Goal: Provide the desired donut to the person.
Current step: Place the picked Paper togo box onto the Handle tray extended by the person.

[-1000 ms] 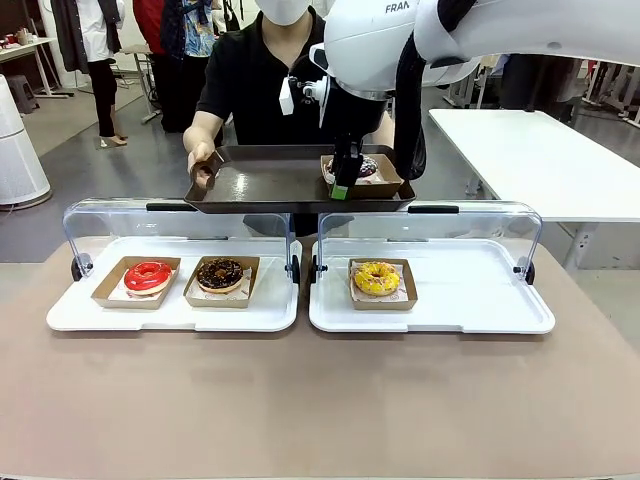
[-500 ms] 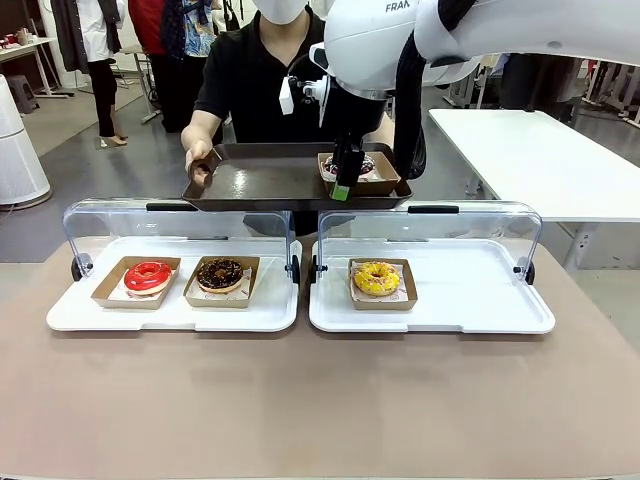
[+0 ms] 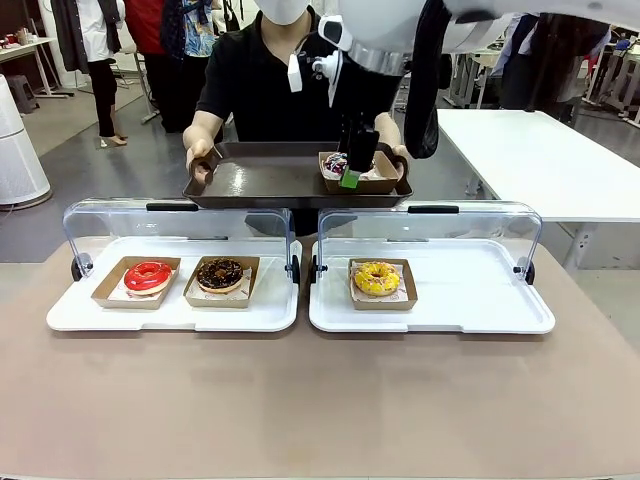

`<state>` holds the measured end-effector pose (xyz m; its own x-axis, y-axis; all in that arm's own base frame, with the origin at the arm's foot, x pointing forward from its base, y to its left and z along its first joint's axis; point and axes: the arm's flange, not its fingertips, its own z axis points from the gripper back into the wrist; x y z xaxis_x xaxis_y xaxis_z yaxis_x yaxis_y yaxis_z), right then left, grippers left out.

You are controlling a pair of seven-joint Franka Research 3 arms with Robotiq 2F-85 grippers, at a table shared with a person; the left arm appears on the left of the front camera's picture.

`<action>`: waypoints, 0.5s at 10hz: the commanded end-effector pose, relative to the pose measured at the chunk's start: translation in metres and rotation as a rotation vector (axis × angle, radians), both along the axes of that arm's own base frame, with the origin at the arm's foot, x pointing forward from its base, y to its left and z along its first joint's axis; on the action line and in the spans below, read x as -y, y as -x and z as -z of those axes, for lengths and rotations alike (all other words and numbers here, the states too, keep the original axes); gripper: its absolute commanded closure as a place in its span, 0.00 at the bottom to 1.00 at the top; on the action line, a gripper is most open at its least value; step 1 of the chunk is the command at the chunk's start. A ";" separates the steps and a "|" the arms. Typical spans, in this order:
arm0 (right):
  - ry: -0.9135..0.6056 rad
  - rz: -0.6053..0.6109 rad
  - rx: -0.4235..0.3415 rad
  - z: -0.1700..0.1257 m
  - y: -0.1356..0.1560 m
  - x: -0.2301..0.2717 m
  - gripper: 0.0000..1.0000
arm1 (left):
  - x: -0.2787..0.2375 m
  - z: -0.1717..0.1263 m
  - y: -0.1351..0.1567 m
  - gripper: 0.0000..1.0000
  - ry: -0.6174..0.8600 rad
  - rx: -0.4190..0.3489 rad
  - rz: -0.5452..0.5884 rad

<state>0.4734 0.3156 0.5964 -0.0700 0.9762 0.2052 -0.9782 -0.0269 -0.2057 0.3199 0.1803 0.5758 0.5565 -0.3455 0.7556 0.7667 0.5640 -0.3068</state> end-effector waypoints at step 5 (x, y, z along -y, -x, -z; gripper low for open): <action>0.243 -0.029 -0.045 -0.049 0.092 0.115 0.00 | -0.001 0.000 0.001 0.00 0.016 0.021 0.008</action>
<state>0.4049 0.2364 0.6398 -0.0706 0.9970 0.0302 -0.9918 -0.0669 -0.1092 0.3200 0.1806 0.5754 0.5575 -0.3450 0.7551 0.7660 0.5645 -0.3076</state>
